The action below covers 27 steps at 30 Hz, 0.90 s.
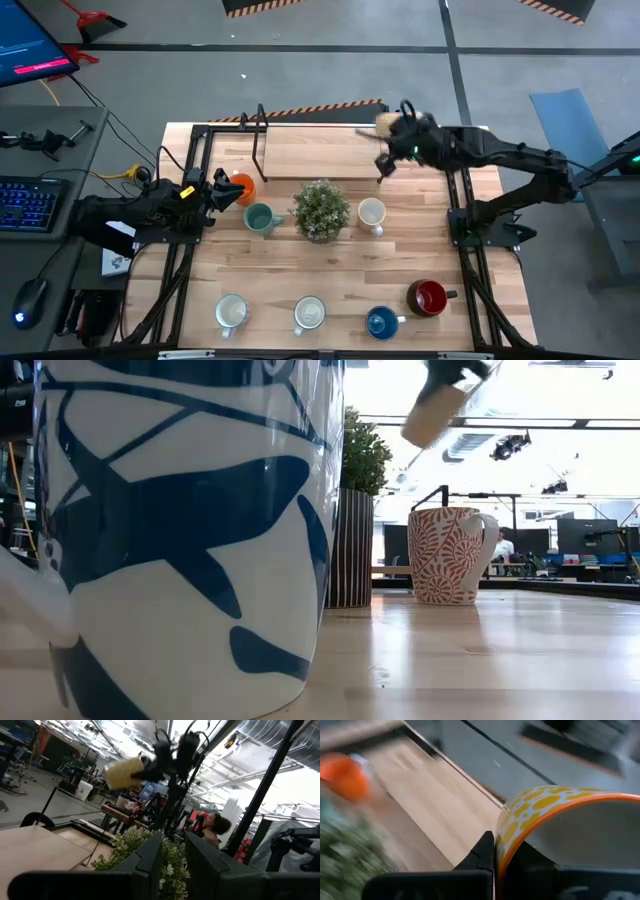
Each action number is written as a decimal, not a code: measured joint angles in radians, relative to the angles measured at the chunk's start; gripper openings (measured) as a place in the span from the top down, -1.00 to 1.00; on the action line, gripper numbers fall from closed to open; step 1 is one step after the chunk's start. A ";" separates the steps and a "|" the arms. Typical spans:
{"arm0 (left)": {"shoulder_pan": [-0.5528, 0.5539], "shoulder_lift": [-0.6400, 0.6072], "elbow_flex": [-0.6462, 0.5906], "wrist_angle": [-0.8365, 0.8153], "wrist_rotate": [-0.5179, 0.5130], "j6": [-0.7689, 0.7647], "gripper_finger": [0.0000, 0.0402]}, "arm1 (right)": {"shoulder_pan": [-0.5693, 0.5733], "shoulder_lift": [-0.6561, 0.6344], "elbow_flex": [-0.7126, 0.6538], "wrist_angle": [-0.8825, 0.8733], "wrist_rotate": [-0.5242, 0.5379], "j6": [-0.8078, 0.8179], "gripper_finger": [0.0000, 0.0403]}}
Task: Place coffee mugs
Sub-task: Put the yellow patterned mug on the shelf
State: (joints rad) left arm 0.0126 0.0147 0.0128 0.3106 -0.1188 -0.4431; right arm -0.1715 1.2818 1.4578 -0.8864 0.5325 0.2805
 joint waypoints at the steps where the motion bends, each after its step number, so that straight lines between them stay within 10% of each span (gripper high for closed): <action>1: 0.000 0.000 0.000 0.000 0.000 0.000 0.62 | -0.024 0.012 0.008 0.064 -0.054 -0.051 1.00; 13: 0.000 0.000 0.000 0.000 0.000 0.000 0.62 | -0.285 0.375 0.244 0.203 -0.446 -0.315 1.00; 27: 0.000 0.000 0.000 0.000 0.000 0.000 0.62 | -0.378 0.793 0.641 -0.240 -0.486 -0.470 1.00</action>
State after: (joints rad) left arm 0.0126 0.0147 0.0128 0.3101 -0.1188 -0.4435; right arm -0.5491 2.0745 2.0993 -1.1265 0.0462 -0.1894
